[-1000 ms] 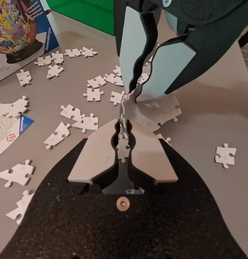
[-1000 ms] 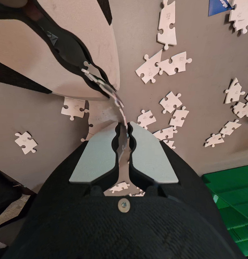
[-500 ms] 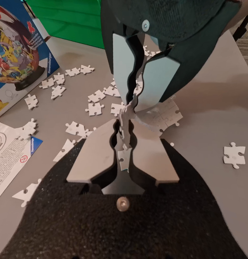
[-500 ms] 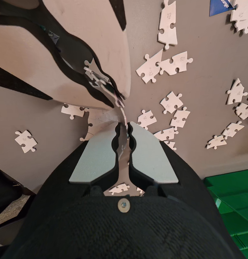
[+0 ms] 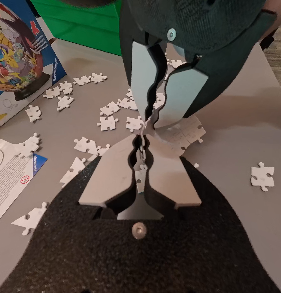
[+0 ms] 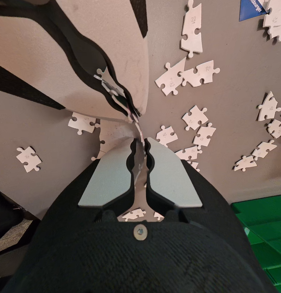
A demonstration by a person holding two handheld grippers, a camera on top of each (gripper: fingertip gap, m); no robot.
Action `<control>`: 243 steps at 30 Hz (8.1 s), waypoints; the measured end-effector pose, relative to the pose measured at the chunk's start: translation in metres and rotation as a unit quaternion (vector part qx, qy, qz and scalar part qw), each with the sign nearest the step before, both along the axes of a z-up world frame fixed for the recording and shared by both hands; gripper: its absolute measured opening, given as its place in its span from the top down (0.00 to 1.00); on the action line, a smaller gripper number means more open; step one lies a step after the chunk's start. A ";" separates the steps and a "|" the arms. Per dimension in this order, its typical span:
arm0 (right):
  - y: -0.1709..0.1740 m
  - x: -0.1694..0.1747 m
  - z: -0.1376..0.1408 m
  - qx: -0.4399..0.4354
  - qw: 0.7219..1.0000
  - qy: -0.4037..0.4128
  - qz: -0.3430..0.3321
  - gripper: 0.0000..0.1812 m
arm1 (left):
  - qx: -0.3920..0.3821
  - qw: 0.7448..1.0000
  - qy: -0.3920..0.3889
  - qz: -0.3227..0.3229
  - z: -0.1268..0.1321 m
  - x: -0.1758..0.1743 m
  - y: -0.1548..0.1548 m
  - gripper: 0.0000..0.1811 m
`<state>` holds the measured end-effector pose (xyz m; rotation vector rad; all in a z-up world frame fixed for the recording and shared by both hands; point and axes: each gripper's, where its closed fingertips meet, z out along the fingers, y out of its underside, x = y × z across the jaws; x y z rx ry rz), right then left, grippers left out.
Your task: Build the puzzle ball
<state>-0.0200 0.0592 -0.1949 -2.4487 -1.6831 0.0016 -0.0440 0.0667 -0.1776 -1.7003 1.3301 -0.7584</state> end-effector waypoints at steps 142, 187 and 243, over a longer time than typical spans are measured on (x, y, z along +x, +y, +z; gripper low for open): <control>-0.033 0.032 0.012 0.149 0.972 0.083 -0.163 0.96 | -0.047 0.963 0.140 0.228 -0.042 -0.019 -0.076 0.80; -0.032 0.035 0.008 0.116 0.979 0.062 -0.157 0.95 | -0.044 0.974 0.148 0.164 -0.047 -0.024 -0.071 0.84; -0.030 0.031 0.013 0.149 0.979 0.046 -0.129 0.95 | 0.015 0.969 0.188 0.160 -0.045 -0.017 -0.068 0.86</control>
